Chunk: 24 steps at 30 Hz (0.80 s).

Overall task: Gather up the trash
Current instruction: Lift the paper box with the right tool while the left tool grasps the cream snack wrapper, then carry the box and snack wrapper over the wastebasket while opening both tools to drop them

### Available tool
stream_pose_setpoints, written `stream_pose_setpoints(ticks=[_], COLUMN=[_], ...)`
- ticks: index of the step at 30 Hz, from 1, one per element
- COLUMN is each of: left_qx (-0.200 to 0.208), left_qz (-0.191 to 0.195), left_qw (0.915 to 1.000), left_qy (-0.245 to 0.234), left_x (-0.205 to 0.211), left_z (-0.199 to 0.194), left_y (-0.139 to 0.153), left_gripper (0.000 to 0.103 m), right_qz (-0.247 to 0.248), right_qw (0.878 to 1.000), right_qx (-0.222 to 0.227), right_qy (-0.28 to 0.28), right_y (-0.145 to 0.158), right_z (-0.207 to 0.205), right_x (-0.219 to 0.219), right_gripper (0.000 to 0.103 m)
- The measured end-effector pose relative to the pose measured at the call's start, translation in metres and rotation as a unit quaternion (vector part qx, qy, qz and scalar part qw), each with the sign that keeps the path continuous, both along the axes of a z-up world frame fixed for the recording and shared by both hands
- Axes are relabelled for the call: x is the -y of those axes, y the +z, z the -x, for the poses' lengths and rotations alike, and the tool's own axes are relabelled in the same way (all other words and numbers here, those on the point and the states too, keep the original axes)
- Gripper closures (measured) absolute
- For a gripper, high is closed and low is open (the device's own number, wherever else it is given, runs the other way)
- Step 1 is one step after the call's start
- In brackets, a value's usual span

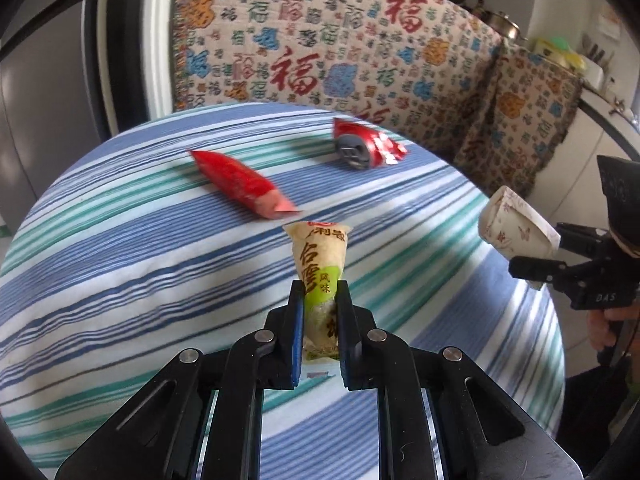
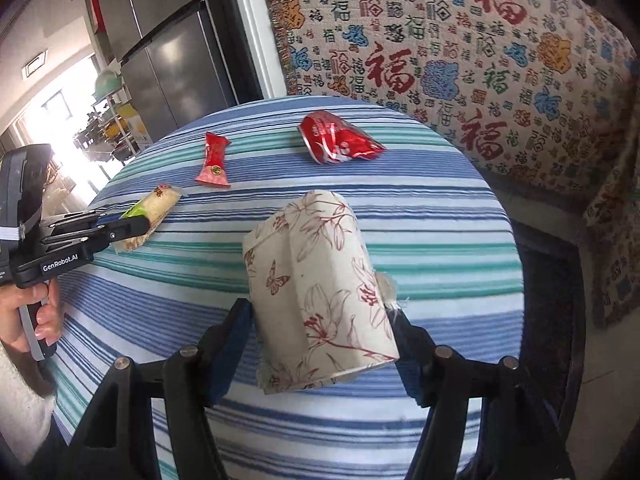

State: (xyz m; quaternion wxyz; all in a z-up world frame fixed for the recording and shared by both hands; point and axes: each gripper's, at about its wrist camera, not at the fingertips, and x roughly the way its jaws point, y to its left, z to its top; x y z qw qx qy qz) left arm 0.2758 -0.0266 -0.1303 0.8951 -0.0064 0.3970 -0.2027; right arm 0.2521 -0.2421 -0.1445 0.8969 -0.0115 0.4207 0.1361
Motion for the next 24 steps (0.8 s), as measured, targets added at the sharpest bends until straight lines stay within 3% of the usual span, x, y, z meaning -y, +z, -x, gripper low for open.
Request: stream_pose_setpoints(ticks=[13,19,24], left_qx=[0.015,0.021,0.016], left_qz=[0.005,0.025,0.039], left_qw=[0.9976,0.9939,0.9883], left_qy=[-0.067,-0.105,-0.147], left_x=[0.067,0.112,0.162], left_z=[0.036,0.055,0.071], left_y=[0.014,0.025,0.028], left_gripper=[0.09,0.09,0.09], right_qz=[-0.021,-0.042,-0.022], right_qw=[0.998,0.993,0.987], right_qx=[0.018,0.037,0.042], right_qy=[-0.052,-0.107,-0.156], right_y=[0.017,0.031,0.032], right_z=[0.044,0.074,0.106], right_x=[0.055,0.107,0.148], right_gripper=[0.035,0.035,0.035])
